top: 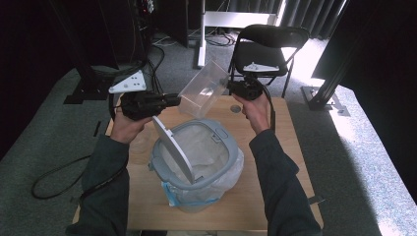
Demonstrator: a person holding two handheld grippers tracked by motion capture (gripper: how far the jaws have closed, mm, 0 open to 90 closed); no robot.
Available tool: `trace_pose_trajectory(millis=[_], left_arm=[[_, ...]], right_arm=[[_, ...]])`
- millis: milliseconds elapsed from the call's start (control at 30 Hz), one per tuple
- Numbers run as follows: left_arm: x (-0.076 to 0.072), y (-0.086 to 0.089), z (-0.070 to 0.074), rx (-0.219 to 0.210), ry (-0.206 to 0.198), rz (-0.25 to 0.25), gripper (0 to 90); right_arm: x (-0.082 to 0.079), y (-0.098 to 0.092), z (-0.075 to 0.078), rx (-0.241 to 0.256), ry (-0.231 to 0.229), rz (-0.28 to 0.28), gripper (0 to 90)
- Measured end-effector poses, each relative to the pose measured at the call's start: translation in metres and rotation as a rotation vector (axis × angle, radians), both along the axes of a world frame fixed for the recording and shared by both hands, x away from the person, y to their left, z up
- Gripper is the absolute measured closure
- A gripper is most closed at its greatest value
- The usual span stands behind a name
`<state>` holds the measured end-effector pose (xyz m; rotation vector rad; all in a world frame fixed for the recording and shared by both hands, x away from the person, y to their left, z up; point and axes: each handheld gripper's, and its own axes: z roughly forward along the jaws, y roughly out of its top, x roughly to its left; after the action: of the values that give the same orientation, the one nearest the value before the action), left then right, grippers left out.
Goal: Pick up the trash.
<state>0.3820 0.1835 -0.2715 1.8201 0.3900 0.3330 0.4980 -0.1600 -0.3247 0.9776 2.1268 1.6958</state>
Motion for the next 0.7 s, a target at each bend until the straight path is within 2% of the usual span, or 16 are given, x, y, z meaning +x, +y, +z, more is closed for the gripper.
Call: trace_pose_trajectory(millis=[267,433,700], left_arm=[[0.003,-0.003,0.007,-0.002,0.017,-0.015,83.4],[0.003,-0.004,0.011,0.004,0.017,-0.022,83.4],[0.0,-0.003,0.016,-0.008,0.027,-0.035,83.3]], right_arm=[[-0.001,-0.005,0.002,0.01,-0.007,0.0,89.5],[-0.003,-0.007,0.004,0.001,-0.012,0.005,89.5],[-0.007,-0.008,0.009,0.001,-0.032,0.011,89.0]])
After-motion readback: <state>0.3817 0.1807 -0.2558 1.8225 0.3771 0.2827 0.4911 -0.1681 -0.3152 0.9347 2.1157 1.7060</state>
